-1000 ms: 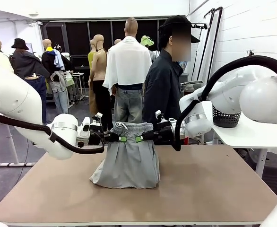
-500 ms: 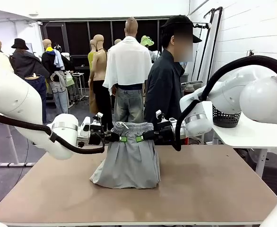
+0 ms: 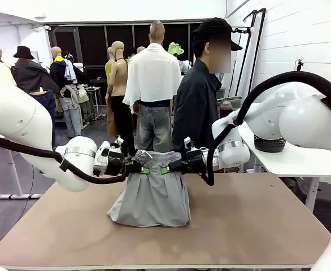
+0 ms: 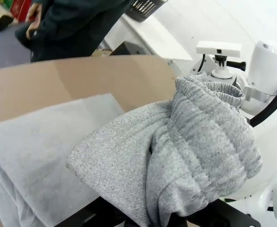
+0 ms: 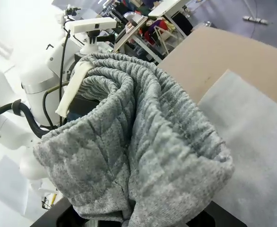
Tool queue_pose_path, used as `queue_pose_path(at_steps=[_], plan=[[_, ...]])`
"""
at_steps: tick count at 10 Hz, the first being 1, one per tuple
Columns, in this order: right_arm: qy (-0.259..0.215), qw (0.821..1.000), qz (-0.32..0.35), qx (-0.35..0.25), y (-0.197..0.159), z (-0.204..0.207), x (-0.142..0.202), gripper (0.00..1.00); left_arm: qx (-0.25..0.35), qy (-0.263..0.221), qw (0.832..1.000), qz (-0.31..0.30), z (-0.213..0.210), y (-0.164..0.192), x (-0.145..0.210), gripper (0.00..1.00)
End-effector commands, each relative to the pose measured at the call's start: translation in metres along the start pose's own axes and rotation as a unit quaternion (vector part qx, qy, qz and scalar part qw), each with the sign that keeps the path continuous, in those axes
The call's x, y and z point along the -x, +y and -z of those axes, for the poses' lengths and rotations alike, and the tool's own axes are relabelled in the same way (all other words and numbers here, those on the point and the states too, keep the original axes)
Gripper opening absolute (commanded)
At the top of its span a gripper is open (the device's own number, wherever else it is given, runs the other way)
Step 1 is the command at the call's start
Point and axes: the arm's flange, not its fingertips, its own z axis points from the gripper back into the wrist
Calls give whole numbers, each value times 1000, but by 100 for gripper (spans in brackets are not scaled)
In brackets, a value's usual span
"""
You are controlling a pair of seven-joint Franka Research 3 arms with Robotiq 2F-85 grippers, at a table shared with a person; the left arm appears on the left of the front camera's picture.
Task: Fold the training pants.
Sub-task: Fold the Training pants in half.
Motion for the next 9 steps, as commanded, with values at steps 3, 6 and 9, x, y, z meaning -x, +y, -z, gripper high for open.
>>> queue_pose_path(at_steps=[3,6,9], plan=[[24,998,56,5,-34,8,-3,0,-34,32,996,-74,-9,21,-8,0],[21,996,88,12,-51,4,3,0,16,57,989,-136,1,54,-6,0],[17,995,100,18,-56,2,9,0,72,58,984,-150,6,77,-4,0]])
